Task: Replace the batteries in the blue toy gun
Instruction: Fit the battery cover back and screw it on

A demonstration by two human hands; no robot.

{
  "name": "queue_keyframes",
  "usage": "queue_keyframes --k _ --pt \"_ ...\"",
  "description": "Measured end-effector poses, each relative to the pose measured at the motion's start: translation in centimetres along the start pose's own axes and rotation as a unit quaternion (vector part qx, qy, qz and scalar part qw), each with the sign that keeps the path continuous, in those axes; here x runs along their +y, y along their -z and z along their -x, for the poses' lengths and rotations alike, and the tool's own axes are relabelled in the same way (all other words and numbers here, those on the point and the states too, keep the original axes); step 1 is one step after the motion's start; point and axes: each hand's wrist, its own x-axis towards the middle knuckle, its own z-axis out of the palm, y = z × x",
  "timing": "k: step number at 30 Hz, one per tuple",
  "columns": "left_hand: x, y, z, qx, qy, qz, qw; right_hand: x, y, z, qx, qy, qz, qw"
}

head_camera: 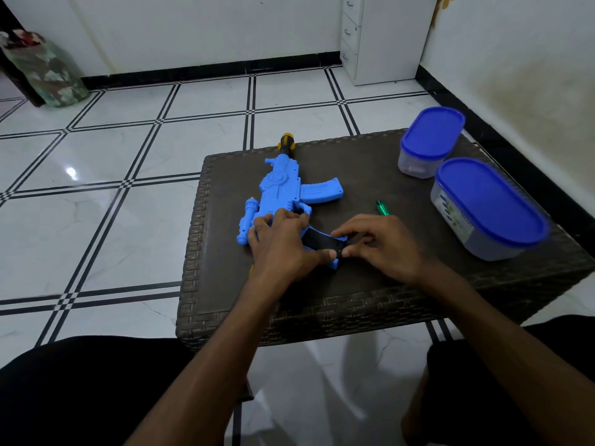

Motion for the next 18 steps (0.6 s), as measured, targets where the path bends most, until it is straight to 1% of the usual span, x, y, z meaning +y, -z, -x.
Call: queue_keyframes --k 3,5,8,11,14,16,18 --pt "0.1 -0.2 0.0 0.005 -0.003 -0.015 1.0 -0.1 0.0 -0.6 0.01 -0.022 -0.004 1.0" --pt "0.0 -0.2 0.0 0.007 -0.005 -0.013 1.0 -0.3 0.2 -1.0 -0.002 -0.026 0.009 1.0" --pt "-0.2 -0.2 0.0 0.004 -0.004 0.003 1.0 -0.3 0.2 -1.0 -0.012 -0.012 0.04 0.999" --pt "-0.4 -0.1 -0.2 -0.001 0.002 0.015 1.0 -0.3 -0.1 -0.7 -0.004 0.015 0.047 0.999" --pt "-0.6 0.0 -0.1 -0.002 0.004 0.024 1.0 -0.6 0.5 -0.4 -0.023 0.014 0.06 0.998" --pt "-0.6 0.0 0.0 -0.002 0.006 0.031 0.999 -0.6 1.3 -0.4 0.003 0.007 0.093 0.996" --pt "-0.7 -0.1 -0.1 -0.004 0.009 0.035 0.999 -0.3 1.9 -0.4 0.065 -0.042 0.138 0.987"
